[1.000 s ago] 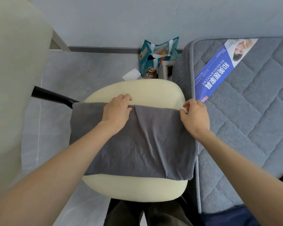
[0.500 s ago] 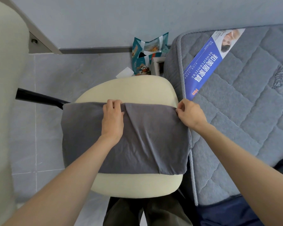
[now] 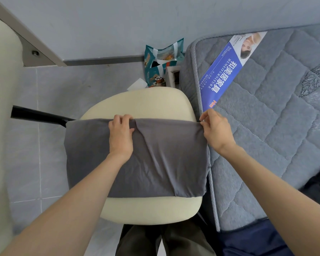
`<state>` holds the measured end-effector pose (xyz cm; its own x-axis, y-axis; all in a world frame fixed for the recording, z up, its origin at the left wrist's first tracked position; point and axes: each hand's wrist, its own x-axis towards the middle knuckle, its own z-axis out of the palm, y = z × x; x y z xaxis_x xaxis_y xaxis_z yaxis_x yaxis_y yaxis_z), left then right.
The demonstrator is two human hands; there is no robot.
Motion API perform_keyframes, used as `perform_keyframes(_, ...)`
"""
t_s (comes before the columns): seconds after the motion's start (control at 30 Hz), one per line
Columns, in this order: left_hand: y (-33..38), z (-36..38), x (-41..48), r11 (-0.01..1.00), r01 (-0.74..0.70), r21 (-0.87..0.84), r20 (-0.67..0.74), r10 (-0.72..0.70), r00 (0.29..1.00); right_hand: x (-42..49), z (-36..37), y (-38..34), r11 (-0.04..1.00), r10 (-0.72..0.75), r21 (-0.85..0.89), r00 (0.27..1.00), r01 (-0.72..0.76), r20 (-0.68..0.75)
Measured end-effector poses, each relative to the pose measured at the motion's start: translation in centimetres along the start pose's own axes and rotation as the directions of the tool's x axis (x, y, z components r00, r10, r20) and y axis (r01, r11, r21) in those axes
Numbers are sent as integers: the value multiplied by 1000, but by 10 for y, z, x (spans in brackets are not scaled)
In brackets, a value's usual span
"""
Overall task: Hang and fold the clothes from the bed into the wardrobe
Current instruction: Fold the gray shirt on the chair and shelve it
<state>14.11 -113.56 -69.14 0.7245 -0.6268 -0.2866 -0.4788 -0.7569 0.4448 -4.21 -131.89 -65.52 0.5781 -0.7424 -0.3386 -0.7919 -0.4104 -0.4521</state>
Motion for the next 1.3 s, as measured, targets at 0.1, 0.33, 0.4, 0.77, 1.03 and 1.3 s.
perform_keyframes(0.1, 2, -1, 1, 1000, 26, -12, 12, -26, 1000, -2, 2, 8, 991, 80, 111, 996, -74, -45)
perform_keyframes(0.33, 2, -4, -1, 999, -17, 28, -4, 17, 1000, -4, 10, 10, 975, 159, 158, 987, -158, 6)
perform_keyframes(0.4, 0, -3, -2, 999, -30, 43, -14, 30, 999, -2, 10, 7, 999, 48, 11, 998, -48, 37)
perform_keyframes(0.77, 1, 0, 9, 999, 46, 12, -30, -45, 999, 6, 16, -2, 960, -35, -263, 975, 94, 220)
perform_keyframes(1.03, -6, -13, 18, 994, 75, -80, 92, -68, 993, 3, 20, -1, 937, -107, -309, 974, 166, 198)
perform_keyframes(1.3, -19, -19, 16, 985, 134, -110, 103, -123, 987, 2, 29, -8, 854, -167, -460, 965, 243, 200)
